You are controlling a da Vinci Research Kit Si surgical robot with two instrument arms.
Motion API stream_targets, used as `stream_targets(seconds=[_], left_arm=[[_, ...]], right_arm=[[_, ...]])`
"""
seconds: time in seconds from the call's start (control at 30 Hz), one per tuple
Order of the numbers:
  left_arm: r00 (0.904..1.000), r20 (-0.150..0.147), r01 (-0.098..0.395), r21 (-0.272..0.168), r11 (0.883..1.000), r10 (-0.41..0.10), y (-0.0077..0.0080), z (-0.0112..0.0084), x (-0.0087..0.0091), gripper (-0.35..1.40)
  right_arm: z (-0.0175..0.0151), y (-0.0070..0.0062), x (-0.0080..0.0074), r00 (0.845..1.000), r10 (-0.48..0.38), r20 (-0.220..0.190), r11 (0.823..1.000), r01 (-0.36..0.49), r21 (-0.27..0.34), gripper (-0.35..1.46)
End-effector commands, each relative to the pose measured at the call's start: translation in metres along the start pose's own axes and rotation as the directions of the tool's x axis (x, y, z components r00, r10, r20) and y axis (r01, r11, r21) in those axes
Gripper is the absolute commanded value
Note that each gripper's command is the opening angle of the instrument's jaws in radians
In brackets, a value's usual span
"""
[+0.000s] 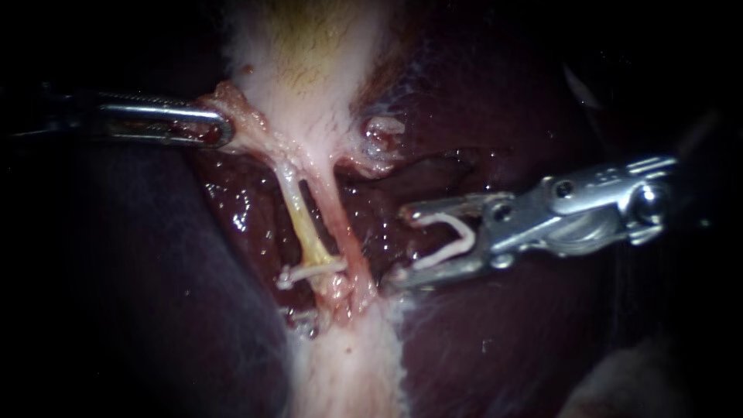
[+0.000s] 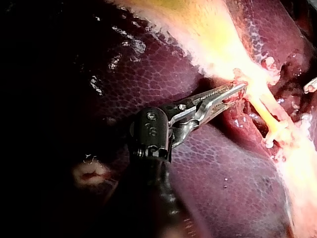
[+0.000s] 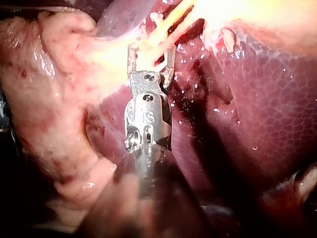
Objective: Clipping second clip left tube
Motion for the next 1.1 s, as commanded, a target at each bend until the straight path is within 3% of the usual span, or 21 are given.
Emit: stream_targets(seconds=[0.03, 0.5, 1.1], left_arm=[[1.0000, 0.000, 0.000, 0.000, 1.000, 0.000, 0.0000, 0.0000, 0.0000, -0.35], [1.0000, -0.001, 0.000, 0.004, 1.000, 0.000, 0.0000, 0.0001, 0.0000, -0.35], [1.0000, -0.001, 0.000, 0.002, 1.000, 0.000, 0.0003, 0.0002, 0.0000, -0.35]], right_arm=[[0.0006, 0.0001, 0.0001, 1.000, 0.001, 0.000, 1.000, -0.001, 0.008, 0.50], [0.0067, 0.0004, -0.0001, 0.998, 0.056, 0.005, 0.997, -0.056, 0.044, 0.49], [0.0089, 0.0039, -0.0040, 0.997, 0.072, 0.015, 0.997, -0.072, 0.022, 0.48]])
